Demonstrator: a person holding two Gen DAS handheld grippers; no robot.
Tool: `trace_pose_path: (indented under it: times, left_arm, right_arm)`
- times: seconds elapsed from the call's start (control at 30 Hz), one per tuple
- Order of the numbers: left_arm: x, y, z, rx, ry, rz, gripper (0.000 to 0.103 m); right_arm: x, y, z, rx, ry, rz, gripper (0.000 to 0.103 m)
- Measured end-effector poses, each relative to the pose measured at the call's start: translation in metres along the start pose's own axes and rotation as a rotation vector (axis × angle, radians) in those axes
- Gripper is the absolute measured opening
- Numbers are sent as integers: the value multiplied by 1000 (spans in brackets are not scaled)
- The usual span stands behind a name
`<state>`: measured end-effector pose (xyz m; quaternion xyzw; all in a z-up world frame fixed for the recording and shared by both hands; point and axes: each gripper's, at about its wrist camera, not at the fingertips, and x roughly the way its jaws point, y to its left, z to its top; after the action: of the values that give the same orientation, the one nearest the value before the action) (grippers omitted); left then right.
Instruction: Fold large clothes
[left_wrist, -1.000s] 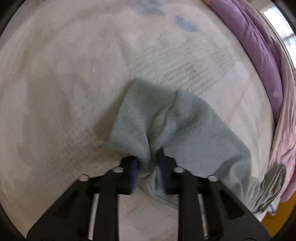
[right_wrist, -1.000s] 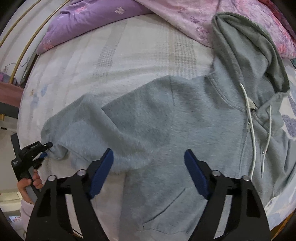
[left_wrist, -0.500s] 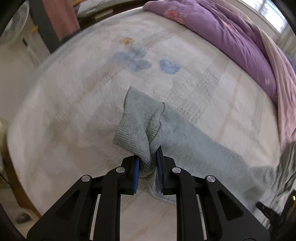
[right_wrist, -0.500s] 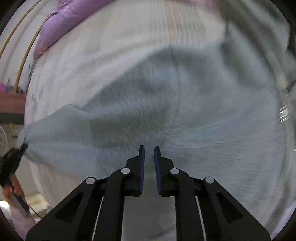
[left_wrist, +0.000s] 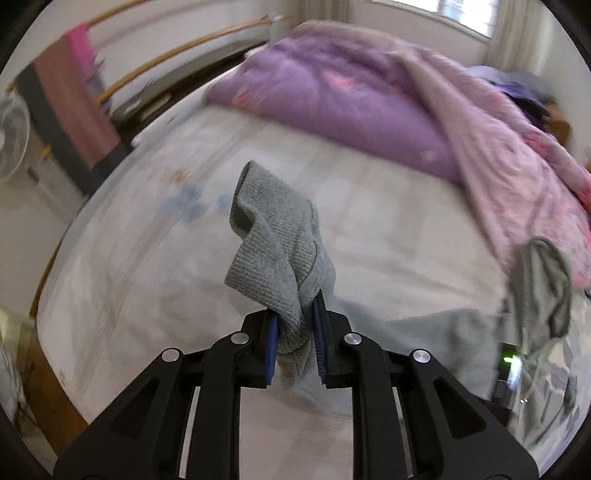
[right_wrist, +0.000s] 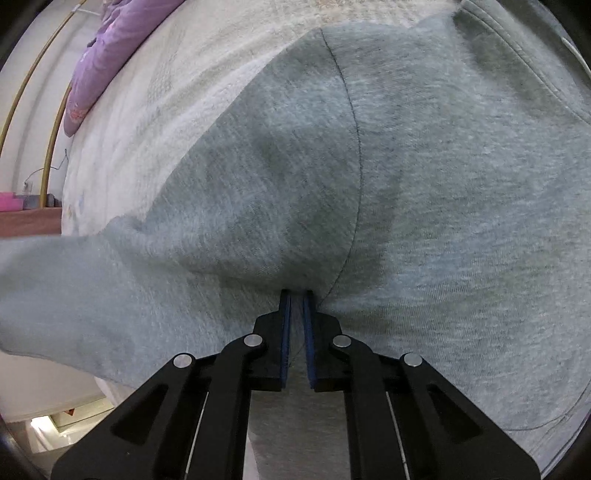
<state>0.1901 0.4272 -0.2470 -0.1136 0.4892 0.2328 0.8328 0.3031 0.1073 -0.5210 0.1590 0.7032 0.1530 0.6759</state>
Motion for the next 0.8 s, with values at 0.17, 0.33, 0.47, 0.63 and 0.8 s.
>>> trace_pose_path:
  times: [0.17, 0.33, 0.47, 0.63, 0.8]
  left_arm:
    - [-45, -86, -3, 107, -61, -84, 17]
    - [-76, -172, -23, 203, -93, -158, 17]
    - [-87, -243, -45, 276, -82, -210, 17]
    - [-82, -336, -85, 417, -59, -269, 17]
    - [-47, -417, -142, 552, 36, -292, 17]
  right_arm:
    - [0, -2, 0, -39, -3, 40, 5]
    - [-5, -24, -2, 1, 10, 134, 2]
    - [-35, -56, -9, 88, -7, 293, 3]
    - [-120, -140, -41, 249, -161, 397, 3]
    - [-194, -257, -92, 435, -278, 286, 3]
